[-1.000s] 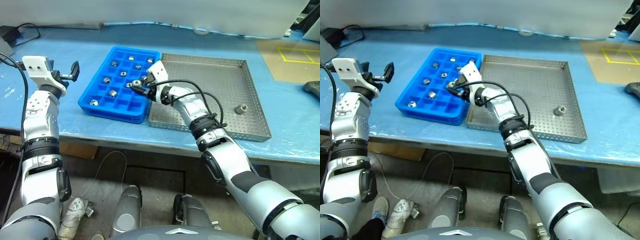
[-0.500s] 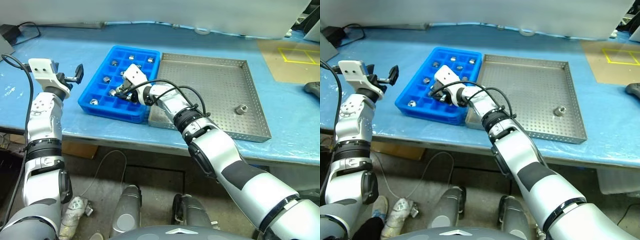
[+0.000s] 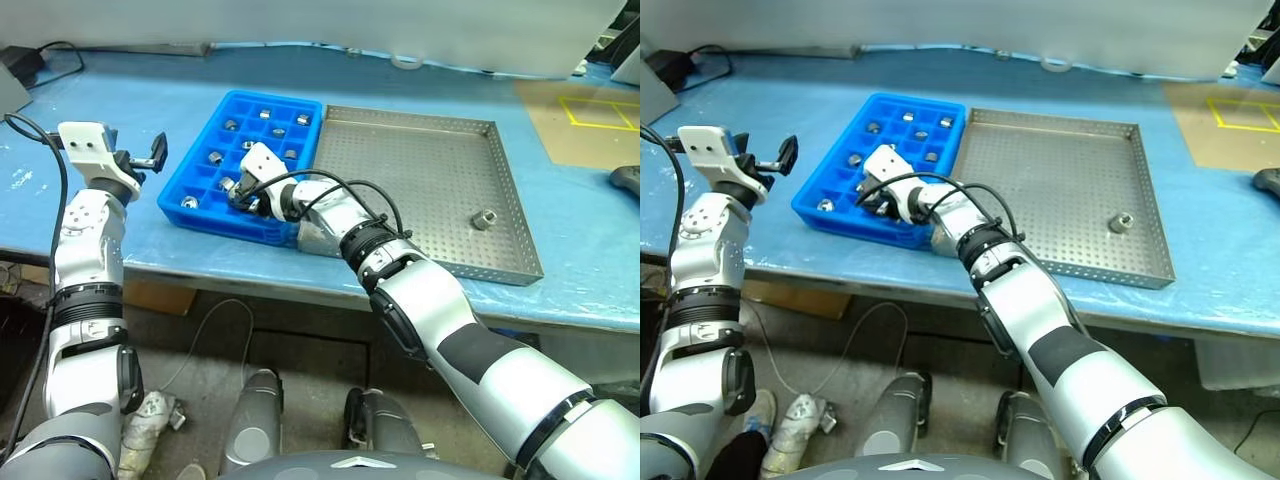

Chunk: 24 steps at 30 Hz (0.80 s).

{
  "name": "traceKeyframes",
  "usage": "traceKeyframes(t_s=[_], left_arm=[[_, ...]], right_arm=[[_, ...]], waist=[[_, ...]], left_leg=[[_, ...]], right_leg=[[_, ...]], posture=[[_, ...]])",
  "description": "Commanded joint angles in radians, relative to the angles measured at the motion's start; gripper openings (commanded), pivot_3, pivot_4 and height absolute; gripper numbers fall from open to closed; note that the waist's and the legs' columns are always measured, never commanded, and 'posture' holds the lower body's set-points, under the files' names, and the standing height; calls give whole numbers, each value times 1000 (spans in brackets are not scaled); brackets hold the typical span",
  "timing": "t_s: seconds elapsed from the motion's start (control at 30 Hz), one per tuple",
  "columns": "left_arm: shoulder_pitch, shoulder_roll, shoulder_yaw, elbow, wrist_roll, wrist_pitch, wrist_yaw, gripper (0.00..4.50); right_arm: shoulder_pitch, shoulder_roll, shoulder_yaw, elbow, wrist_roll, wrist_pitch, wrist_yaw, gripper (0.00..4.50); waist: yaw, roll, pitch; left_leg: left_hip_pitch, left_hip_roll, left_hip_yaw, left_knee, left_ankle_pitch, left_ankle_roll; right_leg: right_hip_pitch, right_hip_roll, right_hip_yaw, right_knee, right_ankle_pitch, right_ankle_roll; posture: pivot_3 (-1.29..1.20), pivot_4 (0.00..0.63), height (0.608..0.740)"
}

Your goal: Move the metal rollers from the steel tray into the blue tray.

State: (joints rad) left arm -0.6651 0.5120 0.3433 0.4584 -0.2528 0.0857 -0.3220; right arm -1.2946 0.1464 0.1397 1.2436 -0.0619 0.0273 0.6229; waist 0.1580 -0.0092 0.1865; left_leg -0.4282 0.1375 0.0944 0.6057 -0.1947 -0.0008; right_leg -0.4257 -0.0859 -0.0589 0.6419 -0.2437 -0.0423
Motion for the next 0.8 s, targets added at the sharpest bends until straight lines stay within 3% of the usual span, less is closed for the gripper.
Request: traceKeyframes(t_s=[0.03, 0.07, 0.27, 0.43, 0.63, 0.8], left_arm=[[-20, -10, -15, -41, -8, -3, -7, 4500], [-32, -21, -25, -31, -8, -4, -15, 4500], [-155, -101, -112, 102, -4, -45, -132, 4500], [-285, -218, -212, 254, 0, -121, -350, 4500], [-398, -339, -305, 482, 70, -257, -498, 4500], [-463, -411, -318, 595, 89, -317, -561, 4500]], right_arm=[[-13, -9, -27, -22, 5, -17, -33, 3575], [-6, -26, -40, -27, 13, -18, -47, 3915], [68, -154, -143, -165, 80, -1, -107, 3915], [374, -295, -238, -736, 136, 201, -191, 3915], [664, -400, -387, -1292, 105, 502, -427, 3915], [846, -441, -491, -1530, 125, 706, -492, 3915]], waist=[[1, 0, 0], [2, 0, 0], [20, 0, 0], [14, 0, 0], [-61, 0, 0], [-128, 0, 0]], left_leg=[[0, 0, 0, 0, 0, 0], [0, 0, 0, 0, 0, -1], [1, 0, 0, 0, 3, -2], [2, -1, 2, 0, 7, 3], [5, -1, 4, -1, 7, 4], [16, -1, 5, -8, 6, 1]], right_leg=[[0, 0, 0, 0, 0, 0], [0, 0, 0, 0, 0, 0], [2, -1, -2, 0, 1, 0], [6, -1, -1, -2, 3, 3], [7, 0, 2, -3, 5, 5], [16, 2, 3, -9, 5, 5]], posture=[[402, 150, 740], [380, 150, 740], [230, 150, 740], [-7, 150, 740], [-228, 150, 740], [-295, 150, 740]])
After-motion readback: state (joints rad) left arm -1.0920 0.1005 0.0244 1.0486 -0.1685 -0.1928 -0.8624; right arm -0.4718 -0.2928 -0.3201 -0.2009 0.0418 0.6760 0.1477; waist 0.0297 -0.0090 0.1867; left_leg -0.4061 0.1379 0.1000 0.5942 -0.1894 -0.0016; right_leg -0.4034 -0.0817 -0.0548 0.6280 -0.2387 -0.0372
